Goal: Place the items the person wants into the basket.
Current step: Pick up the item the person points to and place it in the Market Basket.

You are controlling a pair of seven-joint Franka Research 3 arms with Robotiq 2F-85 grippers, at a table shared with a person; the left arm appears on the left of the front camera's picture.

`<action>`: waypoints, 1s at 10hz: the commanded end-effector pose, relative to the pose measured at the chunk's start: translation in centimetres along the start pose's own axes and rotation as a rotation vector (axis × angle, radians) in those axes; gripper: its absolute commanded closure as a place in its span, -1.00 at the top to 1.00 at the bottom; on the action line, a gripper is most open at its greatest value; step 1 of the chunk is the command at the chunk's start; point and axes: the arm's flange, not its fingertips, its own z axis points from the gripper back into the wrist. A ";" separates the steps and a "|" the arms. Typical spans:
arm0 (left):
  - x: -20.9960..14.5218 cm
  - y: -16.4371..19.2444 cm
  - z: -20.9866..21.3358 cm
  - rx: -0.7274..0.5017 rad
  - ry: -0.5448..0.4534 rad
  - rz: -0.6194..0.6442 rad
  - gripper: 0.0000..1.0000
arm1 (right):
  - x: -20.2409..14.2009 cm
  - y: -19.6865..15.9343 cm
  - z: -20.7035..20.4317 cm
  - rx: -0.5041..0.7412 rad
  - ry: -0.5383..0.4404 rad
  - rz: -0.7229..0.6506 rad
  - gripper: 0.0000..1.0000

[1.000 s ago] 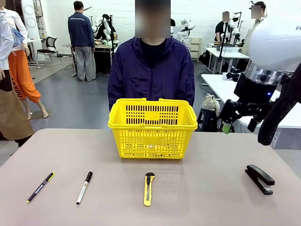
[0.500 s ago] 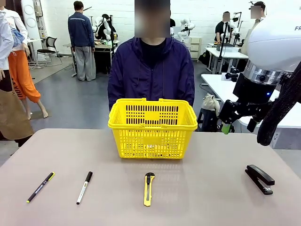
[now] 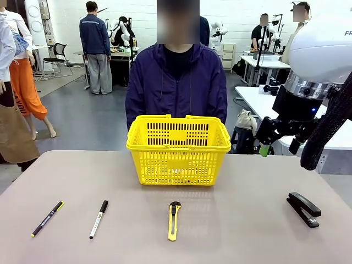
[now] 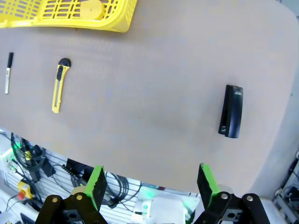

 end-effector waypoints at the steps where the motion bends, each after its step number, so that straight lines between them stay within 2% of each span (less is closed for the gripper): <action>1: -0.1 0.0 0.0 -0.014 -0.009 -0.012 1.00 | 0.0 0.0 0.3 -0.009 0.008 -0.006 1.00; 4: -0.1 0.0 0.0 -0.014 -0.009 -0.012 1.00 | 0.0 0.0 0.0 0.000 0.000 0.000 1.00; 6: -0.1 0.0 0.0 -0.014 -0.009 -0.012 1.00 | -4.9 -4.4 4.1 0.229 -0.176 0.046 1.00; 7: -0.1 0.0 0.0 -0.014 -0.009 -0.012 1.00 | -6.8 -6.5 5.8 0.292 -0.216 0.071 1.00; 8: -0.1 0.0 0.0 -0.014 -0.009 -0.012 1.00 | -8.5 -8.6 7.4 0.353 -0.256 0.108 1.00; 10: -0.1 0.0 0.0 -0.014 -0.009 -0.012 1.00 | -12.2 -12.9 9.4 0.376 -0.344 0.166 1.00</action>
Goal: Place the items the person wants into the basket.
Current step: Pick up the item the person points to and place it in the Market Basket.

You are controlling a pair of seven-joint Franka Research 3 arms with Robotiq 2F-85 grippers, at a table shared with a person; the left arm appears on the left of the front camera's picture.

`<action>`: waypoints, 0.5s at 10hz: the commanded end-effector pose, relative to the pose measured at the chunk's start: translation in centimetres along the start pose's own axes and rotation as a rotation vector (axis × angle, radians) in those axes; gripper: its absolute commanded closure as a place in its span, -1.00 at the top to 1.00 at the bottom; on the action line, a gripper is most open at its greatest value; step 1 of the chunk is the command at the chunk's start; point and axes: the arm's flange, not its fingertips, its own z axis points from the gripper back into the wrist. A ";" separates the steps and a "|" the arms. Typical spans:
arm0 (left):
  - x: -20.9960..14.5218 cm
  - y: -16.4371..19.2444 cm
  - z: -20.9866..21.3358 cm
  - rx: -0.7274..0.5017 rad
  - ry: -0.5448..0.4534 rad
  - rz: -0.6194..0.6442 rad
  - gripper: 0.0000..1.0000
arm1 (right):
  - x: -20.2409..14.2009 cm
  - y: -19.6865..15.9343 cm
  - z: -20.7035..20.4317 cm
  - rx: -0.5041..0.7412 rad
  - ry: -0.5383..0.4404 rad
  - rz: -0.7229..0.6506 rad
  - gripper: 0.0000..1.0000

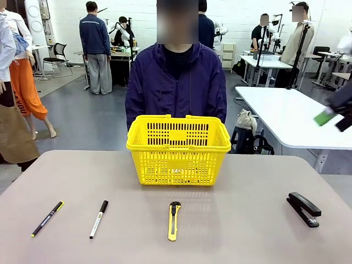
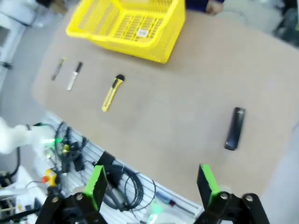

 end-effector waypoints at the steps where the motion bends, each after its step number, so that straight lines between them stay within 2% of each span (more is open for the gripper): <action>1: 0.0 0.0 0.1 -0.013 -0.009 -0.013 1.00 | -3.0 -3.7 2.4 0.022 -0.057 0.048 1.00; 3: 0.0 0.0 0.1 -0.013 -0.009 -0.013 1.00 | -5.9 -8.4 7.4 0.062 -0.194 -0.032 1.00; 5: 0.0 0.0 0.1 -0.013 -0.009 -0.013 1.00 | -8.0 -12.4 10.1 0.127 -0.280 -0.078 1.00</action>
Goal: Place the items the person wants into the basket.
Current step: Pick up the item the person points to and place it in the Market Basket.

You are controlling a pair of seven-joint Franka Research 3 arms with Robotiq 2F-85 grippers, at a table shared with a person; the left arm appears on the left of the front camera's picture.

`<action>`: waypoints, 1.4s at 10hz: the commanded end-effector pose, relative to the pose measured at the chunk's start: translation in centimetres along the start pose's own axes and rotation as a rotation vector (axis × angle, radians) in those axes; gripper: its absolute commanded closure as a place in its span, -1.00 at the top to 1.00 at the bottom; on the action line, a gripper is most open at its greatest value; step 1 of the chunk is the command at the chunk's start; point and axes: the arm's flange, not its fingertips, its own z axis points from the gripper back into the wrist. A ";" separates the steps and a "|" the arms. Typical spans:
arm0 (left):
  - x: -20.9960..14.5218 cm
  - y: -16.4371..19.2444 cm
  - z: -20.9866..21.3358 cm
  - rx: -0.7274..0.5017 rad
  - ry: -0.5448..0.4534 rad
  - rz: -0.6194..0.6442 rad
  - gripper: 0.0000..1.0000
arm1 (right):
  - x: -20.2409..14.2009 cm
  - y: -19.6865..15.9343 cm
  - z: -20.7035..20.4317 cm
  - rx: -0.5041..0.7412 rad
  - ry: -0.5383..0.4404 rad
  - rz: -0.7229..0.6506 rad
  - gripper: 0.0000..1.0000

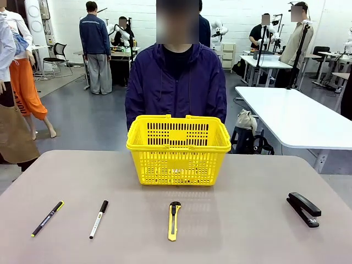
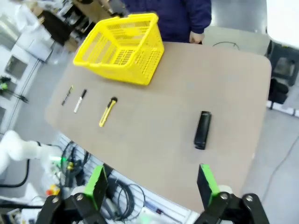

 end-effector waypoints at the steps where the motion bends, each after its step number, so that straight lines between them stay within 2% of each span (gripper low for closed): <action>1: -0.1 0.0 0.1 -0.013 -0.009 -0.013 1.00 | 0.3 -2.4 0.5 0.093 -0.060 -0.018 1.00; 3: -0.1 0.0 0.1 -0.013 -0.009 -0.013 1.00 | 0.1 -4.0 0.7 0.115 -0.081 -0.044 1.00; 4: -0.1 0.0 0.1 -0.013 -0.009 -0.013 1.00 | 0.4 -4.0 0.4 0.119 -0.053 -0.049 1.00; 5: -0.1 0.0 0.1 -0.013 -0.009 -0.013 1.00 | -0.6 -3.9 1.3 0.078 -0.083 -0.055 1.00; 14: -0.1 0.0 0.1 -0.013 -0.009 -0.013 1.00 | -0.6 -3.9 1.3 0.078 -0.083 -0.055 1.00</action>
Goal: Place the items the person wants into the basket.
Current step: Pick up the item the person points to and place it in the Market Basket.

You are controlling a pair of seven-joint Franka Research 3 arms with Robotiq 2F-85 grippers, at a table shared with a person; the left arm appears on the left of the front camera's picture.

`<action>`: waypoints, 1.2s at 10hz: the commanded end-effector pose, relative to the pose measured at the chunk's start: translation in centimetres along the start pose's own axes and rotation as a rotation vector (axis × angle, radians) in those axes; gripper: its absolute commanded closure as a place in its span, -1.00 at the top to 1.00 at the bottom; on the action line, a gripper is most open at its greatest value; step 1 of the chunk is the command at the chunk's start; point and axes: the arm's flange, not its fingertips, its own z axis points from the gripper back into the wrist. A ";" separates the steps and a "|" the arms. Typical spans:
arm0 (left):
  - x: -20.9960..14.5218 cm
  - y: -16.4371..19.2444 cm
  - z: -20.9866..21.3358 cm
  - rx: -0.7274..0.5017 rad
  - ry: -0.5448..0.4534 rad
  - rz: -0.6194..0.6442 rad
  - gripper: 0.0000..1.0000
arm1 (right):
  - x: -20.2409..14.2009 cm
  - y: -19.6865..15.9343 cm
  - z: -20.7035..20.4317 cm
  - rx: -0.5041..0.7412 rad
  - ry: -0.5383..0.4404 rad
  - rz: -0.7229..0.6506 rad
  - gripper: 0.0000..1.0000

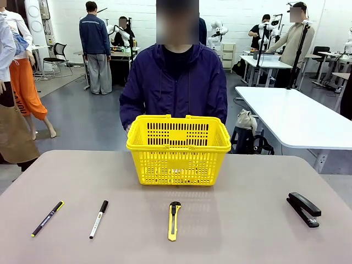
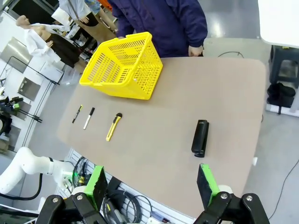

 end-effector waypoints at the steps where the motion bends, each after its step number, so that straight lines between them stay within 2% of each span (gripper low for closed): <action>1: -0.1 0.0 0.1 -0.013 -0.009 -0.012 1.00 | -0.1 0.0 -0.2 0.016 -0.007 0.013 1.00; 12: 0.0 0.0 0.0 0.000 0.000 0.000 1.00 | -0.1 0.0 -0.2 0.016 -0.007 0.013 1.00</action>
